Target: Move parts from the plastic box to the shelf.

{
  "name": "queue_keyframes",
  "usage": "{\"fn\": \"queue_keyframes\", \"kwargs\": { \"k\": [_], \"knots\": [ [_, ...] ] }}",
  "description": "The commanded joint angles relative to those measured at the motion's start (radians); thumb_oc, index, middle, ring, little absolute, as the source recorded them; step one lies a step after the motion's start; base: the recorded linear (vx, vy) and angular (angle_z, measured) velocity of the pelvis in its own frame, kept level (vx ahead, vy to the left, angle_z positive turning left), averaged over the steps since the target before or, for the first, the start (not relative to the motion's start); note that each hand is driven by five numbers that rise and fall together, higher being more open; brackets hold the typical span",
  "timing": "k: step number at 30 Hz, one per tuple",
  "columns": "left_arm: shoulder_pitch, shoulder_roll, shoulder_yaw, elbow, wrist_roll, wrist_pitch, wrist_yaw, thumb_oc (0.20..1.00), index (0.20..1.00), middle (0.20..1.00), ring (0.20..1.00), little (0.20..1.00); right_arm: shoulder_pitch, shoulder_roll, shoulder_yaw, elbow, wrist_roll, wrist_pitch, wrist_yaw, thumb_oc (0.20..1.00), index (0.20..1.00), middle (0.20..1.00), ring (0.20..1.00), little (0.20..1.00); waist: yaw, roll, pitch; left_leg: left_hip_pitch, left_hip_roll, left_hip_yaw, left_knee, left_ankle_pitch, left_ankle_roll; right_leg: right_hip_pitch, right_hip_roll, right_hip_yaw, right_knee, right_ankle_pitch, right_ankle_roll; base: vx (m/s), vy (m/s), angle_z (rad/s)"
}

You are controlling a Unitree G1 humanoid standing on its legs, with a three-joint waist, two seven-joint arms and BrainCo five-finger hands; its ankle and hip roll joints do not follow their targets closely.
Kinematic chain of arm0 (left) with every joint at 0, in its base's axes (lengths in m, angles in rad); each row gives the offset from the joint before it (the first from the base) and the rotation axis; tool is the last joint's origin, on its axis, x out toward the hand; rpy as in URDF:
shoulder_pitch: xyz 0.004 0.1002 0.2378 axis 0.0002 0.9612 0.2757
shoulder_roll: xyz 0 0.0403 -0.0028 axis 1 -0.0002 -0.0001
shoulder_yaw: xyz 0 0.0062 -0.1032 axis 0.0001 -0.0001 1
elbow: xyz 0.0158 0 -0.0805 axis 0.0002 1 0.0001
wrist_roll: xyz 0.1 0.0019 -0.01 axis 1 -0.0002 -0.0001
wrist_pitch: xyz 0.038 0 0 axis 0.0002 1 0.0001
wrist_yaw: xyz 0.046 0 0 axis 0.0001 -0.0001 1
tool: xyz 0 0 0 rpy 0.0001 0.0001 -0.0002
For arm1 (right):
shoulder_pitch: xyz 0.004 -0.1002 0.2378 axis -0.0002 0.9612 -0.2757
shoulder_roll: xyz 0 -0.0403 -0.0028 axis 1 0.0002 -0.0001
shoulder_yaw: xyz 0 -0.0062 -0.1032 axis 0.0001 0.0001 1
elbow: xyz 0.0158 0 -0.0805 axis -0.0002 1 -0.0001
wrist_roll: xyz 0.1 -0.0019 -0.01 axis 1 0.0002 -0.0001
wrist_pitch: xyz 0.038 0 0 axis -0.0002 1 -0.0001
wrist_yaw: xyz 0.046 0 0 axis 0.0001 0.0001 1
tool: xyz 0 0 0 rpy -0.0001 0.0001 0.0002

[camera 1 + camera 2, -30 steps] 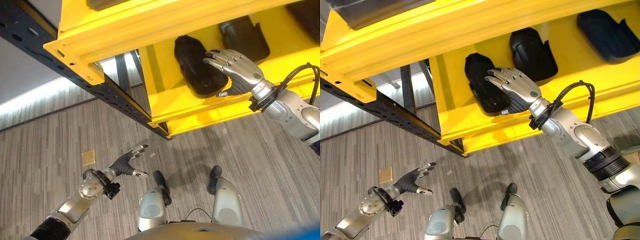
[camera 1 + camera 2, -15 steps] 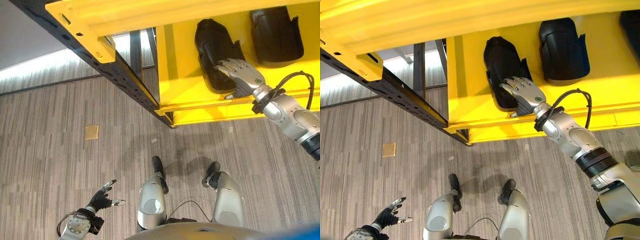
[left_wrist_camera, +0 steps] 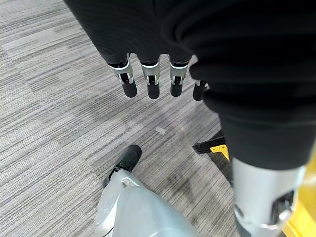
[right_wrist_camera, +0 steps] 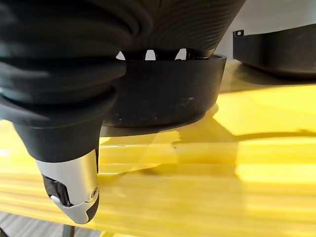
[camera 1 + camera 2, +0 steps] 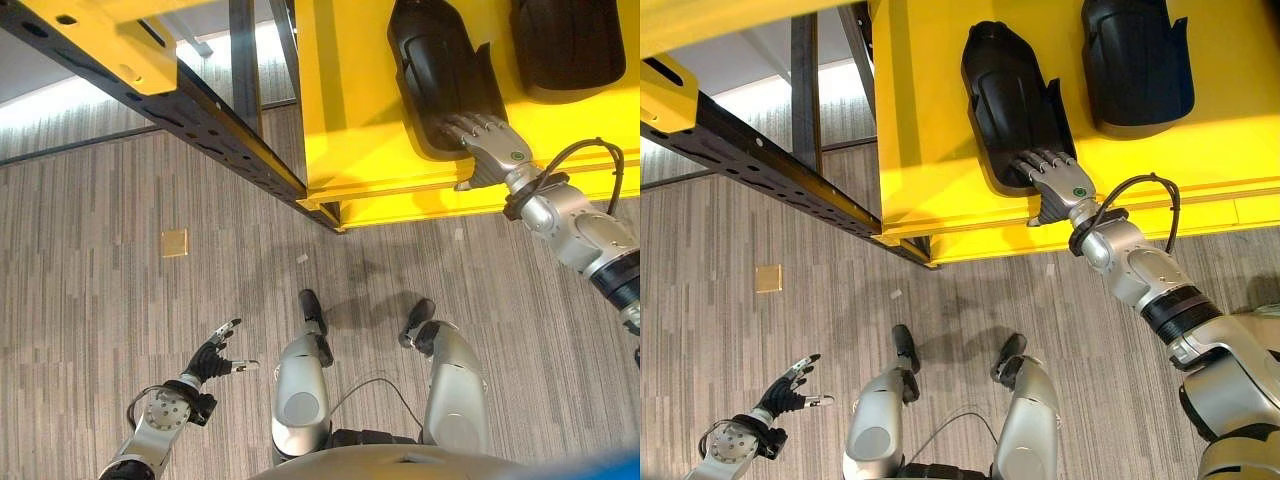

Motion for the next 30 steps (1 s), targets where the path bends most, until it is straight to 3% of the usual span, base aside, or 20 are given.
{"fn": "queue_keyframes", "kwargs": {
  "k": [1,5,6,8,18,30],
  "knots": [
    [0.014,-0.004,-0.024,0.027,0.01,-0.032,0.031,1.0,1.0,1.0,1.0,1.0,-0.051,0.032,0.028,0.07,-0.007,0.013,-0.049,1.0,1.0,1.0,1.0,1.0,0.002,0.011,-0.015,0.013,0.104,-0.032,0.05,-0.026,-0.043,0.016,-0.02,0.051,-0.019,-0.008,0.134,0.0,0.0,0.0],
    [-0.002,-0.007,-0.043,0.037,0.006,-0.03,0.042,1.0,1.0,1.0,1.0,1.0,-0.089,0.07,0.049,0.164,-0.035,0.005,-0.085,1.0,1.0,1.0,1.0,1.0,0.012,0.016,-0.016,0.009,0.097,-0.037,0.055,-0.033,-0.039,0.014,-0.02,0.05,-0.008,-0.015,0.131,0.03,-0.017,0.0],
    [-0.005,-0.006,-0.045,0.035,0.004,-0.026,0.042,1.0,1.0,1.0,1.0,1.0,-0.092,0.073,0.05,0.169,-0.037,0.008,-0.084,0.708,0.708,0.708,0.708,0.708,0.012,0.016,-0.016,0.008,0.096,-0.037,0.056,-0.034,-0.039,0.014,-0.02,0.05,-0.008,-0.015,0.131,0.0,0.0,0.0],
    [-0.009,-0.007,-0.05,0.038,0.012,-0.029,0.042,1.0,1.0,1.0,1.0,1.0,-0.105,0.079,0.057,0.189,-0.042,0.0,-0.093,0.2,0.2,0.2,0.2,0.2,0.015,0.017,-0.015,0.008,0.095,-0.04,0.056,-0.035,-0.038,0.015,-0.019,0.049,-0.008,-0.015,0.13,0.0,0.0,0.0],
    [-0.013,-0.005,-0.052,0.032,0.004,-0.028,0.04,1.0,1.0,1.0,1.0,1.0,-0.146,0.071,0.094,0.134,-0.11,-0.102,-0.119,0.2,0.2,0.2,0.2,0.2,0.016,0.017,-0.023,0.014,0.084,-0.038,0.052,-0.041,-0.036,0.022,-0.018,0.051,-0.011,-0.016,0.132,0.01,0.009,0.01],
    [-0.004,-0.022,-0.047,0.046,0.008,-0.052,0.053,1.0,1.0,1.0,1.0,1.0,-0.103,0.081,0.091,0.036,-0.153,-0.106,-0.164,0.2,0.2,0.2,0.2,0.2,0.01,0.013,-0.025,0.021,0.084,-0.033,0.052,-0.041,-0.033,0.038,-0.014,0.054,-0.021,-0.014,0.133,0.0,0.002,-0.01]
  ]
}}
